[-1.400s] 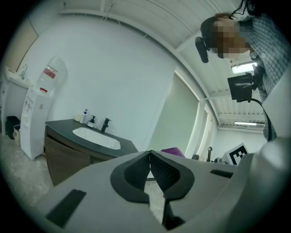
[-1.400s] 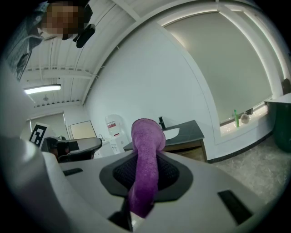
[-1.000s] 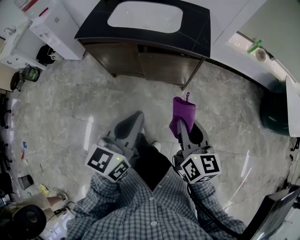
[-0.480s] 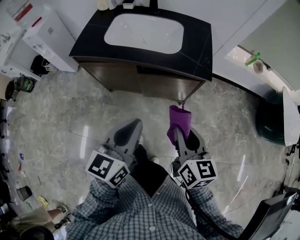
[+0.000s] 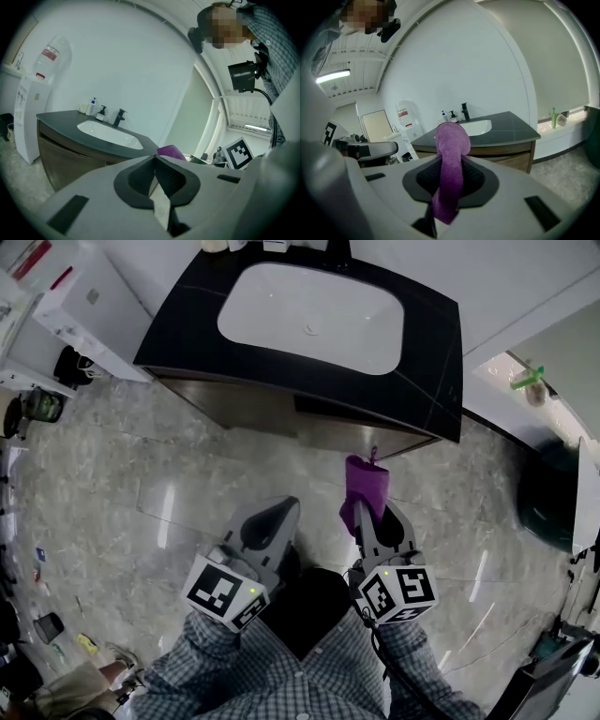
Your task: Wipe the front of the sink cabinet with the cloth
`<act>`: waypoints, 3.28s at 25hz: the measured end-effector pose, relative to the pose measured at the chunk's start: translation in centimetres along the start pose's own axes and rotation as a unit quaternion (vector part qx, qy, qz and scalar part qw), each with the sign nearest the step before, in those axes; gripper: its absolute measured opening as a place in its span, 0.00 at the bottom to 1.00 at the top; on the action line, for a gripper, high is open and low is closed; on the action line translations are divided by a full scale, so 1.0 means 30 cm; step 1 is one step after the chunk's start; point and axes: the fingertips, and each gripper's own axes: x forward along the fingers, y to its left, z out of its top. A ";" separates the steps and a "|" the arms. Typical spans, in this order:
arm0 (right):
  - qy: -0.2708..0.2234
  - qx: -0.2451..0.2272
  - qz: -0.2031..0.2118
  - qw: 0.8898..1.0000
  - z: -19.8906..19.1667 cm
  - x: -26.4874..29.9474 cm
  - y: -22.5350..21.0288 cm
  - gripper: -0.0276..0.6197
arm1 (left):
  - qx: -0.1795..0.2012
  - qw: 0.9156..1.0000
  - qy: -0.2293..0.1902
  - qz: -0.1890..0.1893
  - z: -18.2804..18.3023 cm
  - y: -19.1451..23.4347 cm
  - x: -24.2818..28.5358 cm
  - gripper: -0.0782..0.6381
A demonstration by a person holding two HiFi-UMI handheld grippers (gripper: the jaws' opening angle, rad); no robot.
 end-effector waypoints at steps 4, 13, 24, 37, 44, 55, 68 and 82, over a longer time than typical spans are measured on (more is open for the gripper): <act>0.014 -0.013 0.008 1.000 -0.059 0.123 -0.012 0.17 | -0.005 1.000 0.002 0.009 -0.040 0.112 0.035 0.12; 0.029 -0.033 0.047 0.998 -0.213 0.408 -0.066 0.17 | -0.011 0.999 0.011 0.041 -0.223 0.339 0.168 0.12; 0.057 -0.003 0.119 0.991 -0.327 0.677 0.017 0.17 | -0.033 0.995 0.000 0.093 -0.327 0.440 0.190 0.12; 0.078 0.055 0.106 0.990 -0.352 0.857 -0.025 0.17 | -0.051 0.989 0.002 0.139 -0.382 0.483 0.169 0.12; 0.075 0.068 0.074 0.992 -0.338 0.845 -0.141 0.17 | -0.052 0.991 0.017 0.123 -0.419 0.433 0.209 0.12; 0.062 0.074 0.022 0.995 -0.300 0.771 -0.345 0.17 | -0.047 0.993 0.028 0.103 -0.431 0.386 0.273 0.12; 0.038 0.081 -0.030 0.995 -0.287 0.661 -0.562 0.17 | -0.044 0.996 0.047 0.063 -0.487 0.303 0.380 0.12; 0.012 0.068 -0.083 0.994 -0.262 0.542 -0.799 0.17 | -0.039 0.997 0.066 0.028 -0.537 0.205 0.484 0.12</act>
